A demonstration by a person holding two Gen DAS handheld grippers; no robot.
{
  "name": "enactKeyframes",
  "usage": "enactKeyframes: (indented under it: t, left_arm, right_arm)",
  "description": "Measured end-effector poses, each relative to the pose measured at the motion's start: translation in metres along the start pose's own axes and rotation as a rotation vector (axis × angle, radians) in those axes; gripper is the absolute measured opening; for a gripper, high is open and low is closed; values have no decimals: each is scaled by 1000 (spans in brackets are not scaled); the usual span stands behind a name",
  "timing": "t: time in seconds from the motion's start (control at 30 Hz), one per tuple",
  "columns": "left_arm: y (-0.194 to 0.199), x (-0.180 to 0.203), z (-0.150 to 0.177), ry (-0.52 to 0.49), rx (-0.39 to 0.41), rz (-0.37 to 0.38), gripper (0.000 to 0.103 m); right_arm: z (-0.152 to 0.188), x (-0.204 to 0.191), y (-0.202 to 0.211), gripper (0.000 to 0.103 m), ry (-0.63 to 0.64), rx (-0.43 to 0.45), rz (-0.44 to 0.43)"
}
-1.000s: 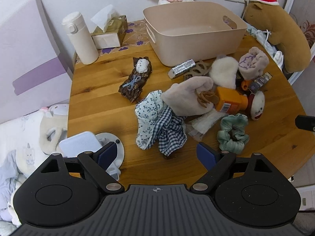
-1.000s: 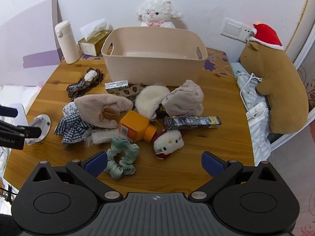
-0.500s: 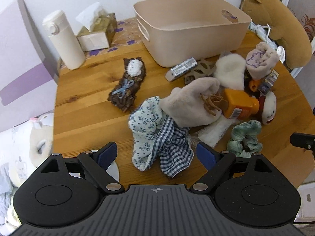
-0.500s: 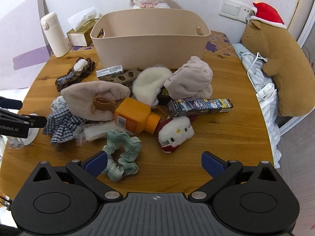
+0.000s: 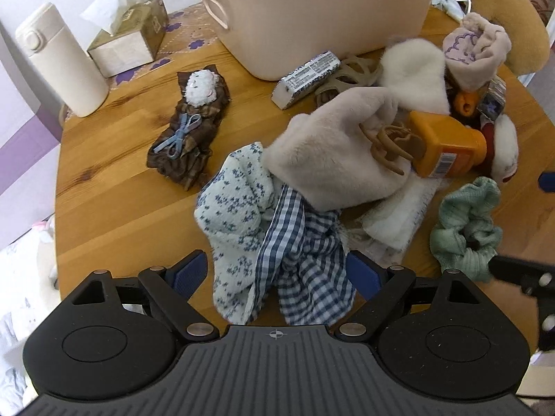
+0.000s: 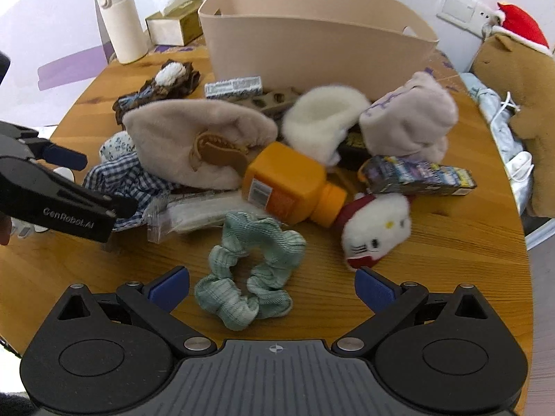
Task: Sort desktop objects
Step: 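Grasp the floral gingham cloth with the left tool while the right tool grasps the green scrunchie, then carry both items over the beige basket and open both tools to drop them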
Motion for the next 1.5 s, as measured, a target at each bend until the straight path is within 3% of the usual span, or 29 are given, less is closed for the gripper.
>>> enactKeyframes:
  t: [0.2,0.4,0.47,0.6,0.67,0.77,0.93,1.17,1.5]
  left_arm:
    - [-20,-1,-4,59,-25,-12,87]
    - [-32,-4,-9,146,-36,-8,70]
    - [-34,-2,-11,152,-35,-1,65]
    - [-35,3,-14,151,-27,-2,49]
    - [-35,7,-14,140,-25,-3,41]
    - [-33,11,-13,129,-27,-17,29]
    - [-27,14,-6,138,-30,-29,21]
    - [-8,4,6,261,-27,-13,20]
    - [32,-3,5,335,40,-51,19]
  right_arm:
    - [0,-8,-21,92,12,-23,-6]
    - [4,-10,-36,79,15,-44,-15]
    - [6,-12,-39,65,28,-51,-21]
    - [5,-17,-38,51,72,-37,-23]
    - [4,-17,-37,34,69,-40,-30]
    - [3,-17,-36,21,83,-44,-31]
    - [3,-13,-32,17,70,-40,-42]
    - [-7,-1,-17,17,43,-10,-76]
    - [-45,26,20,17,7,97,-92]
Point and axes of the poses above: each gripper's, at about its wrist camera, not at the fingertips, and y roughly against the way its jaws point, x to its right, z to its underside, the point moved 9 cm from there along -y, roughly the way its jaws point, and after that the axes turned 5 degrees about z, right-handed, at the moved point
